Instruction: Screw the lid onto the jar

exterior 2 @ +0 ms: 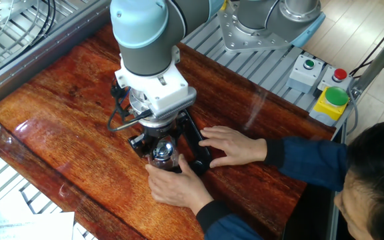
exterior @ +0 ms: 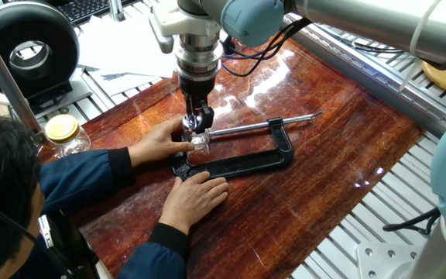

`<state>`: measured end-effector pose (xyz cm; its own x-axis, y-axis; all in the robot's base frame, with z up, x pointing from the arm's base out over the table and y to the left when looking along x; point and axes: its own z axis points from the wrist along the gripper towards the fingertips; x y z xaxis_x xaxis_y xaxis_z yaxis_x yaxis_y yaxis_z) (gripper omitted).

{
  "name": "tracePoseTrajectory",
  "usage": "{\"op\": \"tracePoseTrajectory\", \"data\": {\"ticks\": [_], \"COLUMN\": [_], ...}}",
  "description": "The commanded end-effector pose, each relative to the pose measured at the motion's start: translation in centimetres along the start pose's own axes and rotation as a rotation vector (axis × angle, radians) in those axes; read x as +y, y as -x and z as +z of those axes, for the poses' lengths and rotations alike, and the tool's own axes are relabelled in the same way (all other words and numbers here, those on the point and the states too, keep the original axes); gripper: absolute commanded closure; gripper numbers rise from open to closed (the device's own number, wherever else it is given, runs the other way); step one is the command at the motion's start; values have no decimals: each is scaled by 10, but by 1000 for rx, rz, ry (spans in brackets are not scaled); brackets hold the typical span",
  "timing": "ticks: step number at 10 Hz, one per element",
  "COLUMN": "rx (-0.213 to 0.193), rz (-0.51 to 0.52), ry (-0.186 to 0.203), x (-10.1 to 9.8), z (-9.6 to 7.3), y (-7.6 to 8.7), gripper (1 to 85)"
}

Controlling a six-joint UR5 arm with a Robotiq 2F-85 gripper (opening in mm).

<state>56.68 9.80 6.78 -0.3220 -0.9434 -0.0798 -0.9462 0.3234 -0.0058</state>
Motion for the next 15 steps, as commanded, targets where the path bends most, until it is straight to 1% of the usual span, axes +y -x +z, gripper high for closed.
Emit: {"op": "tracePoseTrajectory", "data": {"ticks": [1,7,12,15], "rx": [-16,-22,-19,-19], "rz": [25,51,189,290], "ry": [12,19,24,38], "x": [2,2,1,3], "z": [-1,0,1,0], "y": [3,0,0,-1], "gripper": [320,343,373,377]}}
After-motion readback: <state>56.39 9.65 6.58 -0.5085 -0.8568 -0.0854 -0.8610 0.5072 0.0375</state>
